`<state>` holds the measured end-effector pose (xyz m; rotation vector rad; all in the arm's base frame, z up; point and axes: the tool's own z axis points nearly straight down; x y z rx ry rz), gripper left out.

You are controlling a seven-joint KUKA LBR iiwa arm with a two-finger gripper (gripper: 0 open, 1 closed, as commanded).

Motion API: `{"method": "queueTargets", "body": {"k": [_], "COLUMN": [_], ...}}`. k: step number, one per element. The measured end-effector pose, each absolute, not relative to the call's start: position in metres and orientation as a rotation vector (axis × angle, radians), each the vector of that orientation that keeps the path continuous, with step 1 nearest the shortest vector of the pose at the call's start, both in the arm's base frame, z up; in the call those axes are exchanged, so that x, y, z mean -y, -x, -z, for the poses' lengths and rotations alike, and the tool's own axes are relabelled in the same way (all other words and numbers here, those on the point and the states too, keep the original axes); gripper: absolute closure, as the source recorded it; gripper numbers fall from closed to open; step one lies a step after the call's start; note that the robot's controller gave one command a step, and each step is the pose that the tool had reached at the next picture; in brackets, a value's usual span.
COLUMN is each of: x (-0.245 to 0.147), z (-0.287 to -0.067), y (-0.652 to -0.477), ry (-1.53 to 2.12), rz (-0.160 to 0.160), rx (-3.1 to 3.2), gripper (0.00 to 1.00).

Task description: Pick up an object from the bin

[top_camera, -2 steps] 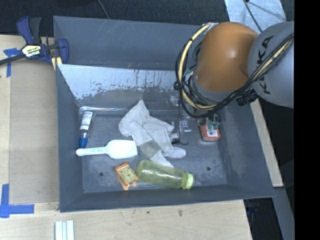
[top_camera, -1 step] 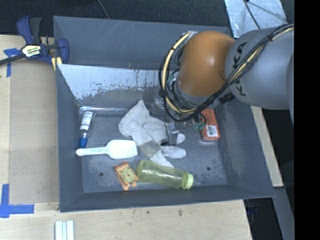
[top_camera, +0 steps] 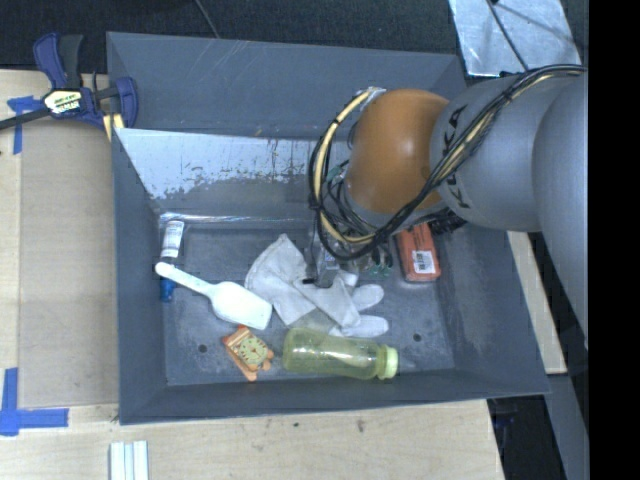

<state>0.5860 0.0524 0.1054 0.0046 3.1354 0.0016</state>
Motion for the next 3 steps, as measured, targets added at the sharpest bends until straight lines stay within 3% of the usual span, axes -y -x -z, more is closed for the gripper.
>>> {"method": "queueTargets", "body": {"k": [1,2,3], "x": [-0.0525,-0.0525,-0.0524], "z": [-0.1051,-0.105,-0.105], "y": [-0.5857,-0.5856,-0.5856], "ry": [-0.005,-0.006,-0.006], "rz": [-0.002,-0.002,-0.002], "rx": [-3.136,-3.137,-3.137], "gripper": [0.0,1.0,1.0]}}
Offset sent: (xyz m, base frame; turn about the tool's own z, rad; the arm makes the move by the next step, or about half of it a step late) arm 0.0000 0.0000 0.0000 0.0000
